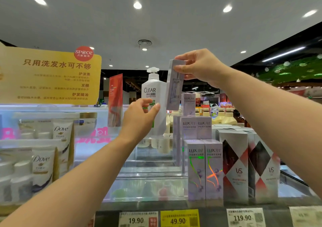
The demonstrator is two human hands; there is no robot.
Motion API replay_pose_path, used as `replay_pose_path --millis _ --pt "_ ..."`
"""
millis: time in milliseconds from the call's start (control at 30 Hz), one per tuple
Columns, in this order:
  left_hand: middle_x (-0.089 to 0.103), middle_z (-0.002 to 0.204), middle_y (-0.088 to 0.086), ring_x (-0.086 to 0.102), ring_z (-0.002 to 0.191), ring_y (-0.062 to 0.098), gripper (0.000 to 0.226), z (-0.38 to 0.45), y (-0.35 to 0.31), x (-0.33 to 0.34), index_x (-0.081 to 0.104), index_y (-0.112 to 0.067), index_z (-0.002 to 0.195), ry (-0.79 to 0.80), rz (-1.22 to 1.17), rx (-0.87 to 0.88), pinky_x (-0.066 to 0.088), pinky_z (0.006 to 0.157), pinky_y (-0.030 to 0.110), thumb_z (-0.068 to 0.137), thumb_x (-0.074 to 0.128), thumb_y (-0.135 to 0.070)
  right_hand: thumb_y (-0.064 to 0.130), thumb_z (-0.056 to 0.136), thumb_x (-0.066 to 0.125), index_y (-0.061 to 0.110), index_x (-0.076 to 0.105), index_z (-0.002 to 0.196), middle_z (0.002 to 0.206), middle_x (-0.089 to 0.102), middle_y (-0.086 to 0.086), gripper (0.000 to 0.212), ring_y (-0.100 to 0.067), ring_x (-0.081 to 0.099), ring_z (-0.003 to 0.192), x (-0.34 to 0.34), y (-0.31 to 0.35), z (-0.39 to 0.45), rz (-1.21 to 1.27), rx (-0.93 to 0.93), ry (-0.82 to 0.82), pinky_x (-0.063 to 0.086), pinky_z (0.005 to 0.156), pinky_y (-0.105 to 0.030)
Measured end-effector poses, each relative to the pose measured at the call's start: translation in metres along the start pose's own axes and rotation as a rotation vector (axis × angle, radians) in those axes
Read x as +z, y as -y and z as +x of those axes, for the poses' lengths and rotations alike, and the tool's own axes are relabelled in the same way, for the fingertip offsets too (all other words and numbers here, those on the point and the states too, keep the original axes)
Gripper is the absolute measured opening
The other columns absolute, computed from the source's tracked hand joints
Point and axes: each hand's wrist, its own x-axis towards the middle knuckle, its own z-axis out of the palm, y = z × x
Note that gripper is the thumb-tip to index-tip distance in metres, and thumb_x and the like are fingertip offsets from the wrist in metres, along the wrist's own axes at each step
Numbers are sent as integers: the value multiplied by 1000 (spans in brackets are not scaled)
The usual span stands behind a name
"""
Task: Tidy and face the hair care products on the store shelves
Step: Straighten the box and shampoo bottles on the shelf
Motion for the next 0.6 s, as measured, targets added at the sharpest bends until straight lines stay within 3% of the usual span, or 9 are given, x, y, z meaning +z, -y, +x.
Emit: replay_pose_path --millis 100,200,367,500,600 --pt "57 125 4 57 104 15 44 9 4 1 56 -20 126 -12 73 24 55 89 38 90 64 -45 16 92 70 8 60 134 103 71 -4 44 -16 69 99 2 -8 5 -36 3 17 60 86 -30" --pt "52 126 6 56 107 21 50 17 9 2 53 -20 127 -35 80 -2 55 93 45 87 68 -45 16 91 71 8 60 134 107 72 -6 45 -15 69 98 5 -16 8 -65 5 29 60 81 -25" --pt "45 132 8 50 113 22 61 20 17 5 45 -18 133 29 98 -76 51 98 44 85 70 -47 19 90 74 11 62 134 105 71 -5 47 -21 69 101 16 -28 10 -207 -28 35 57 94 -34" --pt "46 134 7 51 116 23 71 23 23 9 39 -19 136 67 82 -92 50 95 39 81 73 -50 25 89 75 16 63 135 98 70 3 48 -17 67 96 23 -39 10 -276 -36 45 55 90 -32" --pt "44 134 4 49 112 18 81 24 25 11 34 -17 141 80 68 -99 45 87 29 79 75 -50 32 89 74 18 62 135 113 72 -3 50 -19 66 105 26 -44 10 -313 -6 63 55 90 -35"
